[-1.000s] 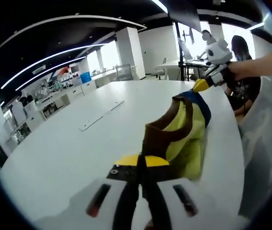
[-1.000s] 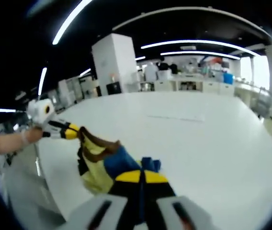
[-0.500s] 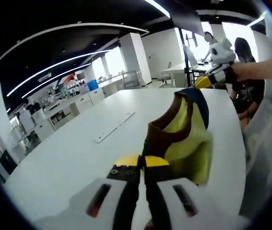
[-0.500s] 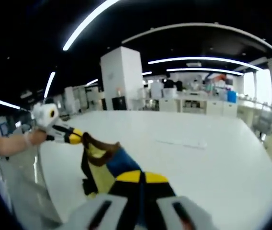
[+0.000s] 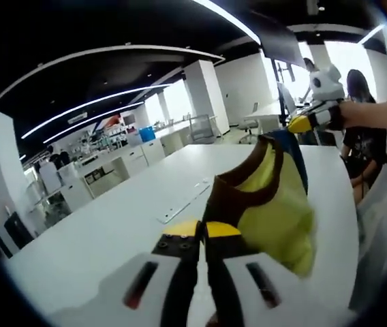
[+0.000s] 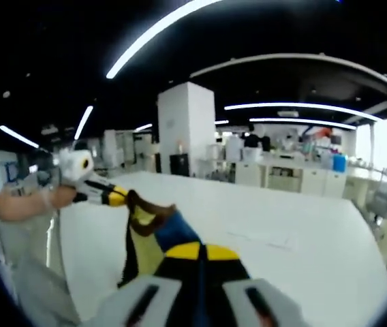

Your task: Fold the garment on the visible template until the final outline fits inside the template.

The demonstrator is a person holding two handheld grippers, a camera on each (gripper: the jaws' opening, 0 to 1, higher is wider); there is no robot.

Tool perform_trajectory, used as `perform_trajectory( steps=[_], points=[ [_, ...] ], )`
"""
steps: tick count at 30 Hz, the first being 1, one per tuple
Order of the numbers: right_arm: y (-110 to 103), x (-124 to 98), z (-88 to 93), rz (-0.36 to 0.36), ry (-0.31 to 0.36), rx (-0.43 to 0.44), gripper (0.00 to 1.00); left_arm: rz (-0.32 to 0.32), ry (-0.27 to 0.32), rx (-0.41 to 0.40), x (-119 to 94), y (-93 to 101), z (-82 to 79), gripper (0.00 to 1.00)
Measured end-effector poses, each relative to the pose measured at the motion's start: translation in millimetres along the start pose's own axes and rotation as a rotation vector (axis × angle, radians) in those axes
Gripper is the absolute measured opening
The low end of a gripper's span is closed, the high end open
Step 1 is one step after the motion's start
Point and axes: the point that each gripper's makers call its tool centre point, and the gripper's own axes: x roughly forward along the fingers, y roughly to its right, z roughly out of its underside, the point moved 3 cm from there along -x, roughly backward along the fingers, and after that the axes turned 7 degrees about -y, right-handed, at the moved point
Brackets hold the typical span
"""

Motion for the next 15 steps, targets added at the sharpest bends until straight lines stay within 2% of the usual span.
perform_trajectory(
  steps=[5, 8, 9, 10, 11, 15],
  points=[
    [3, 8, -10.2, -0.006, 0.008, -0.035, 0.0, -0.021, 0.021, 0.003, 7, -13.1, -11.1, 0.0],
    [9, 14, -10.9, -0.005, 0.001, -0.043, 0.0, -0.003, 0.034, -0.06, 13, -16.3, -15.0, 0.0],
    [10, 15, -10.0, -0.005, -0.001, -0.041, 0.0, 0.011, 0.017, -0.077, 17, -18.3, -14.7, 0.0],
    [10, 16, -9.5, -0.005, -0.002, -0.041, 0.0, 0.041, -0.05, -0.111, 23, -23.7, -10.3, 0.0],
    [12, 19, -7.2, -0.005, -0.009, -0.036, 0.0, 0.038, -0.021, -0.061, 31, -33.9, -17.7, 0.0],
    [26, 29, -0.2, -0.001, -0.023, -0.014, 0.0, 0.069, -0.019, -0.056, 47, -43.6, -25.9, 0.0]
  ],
)
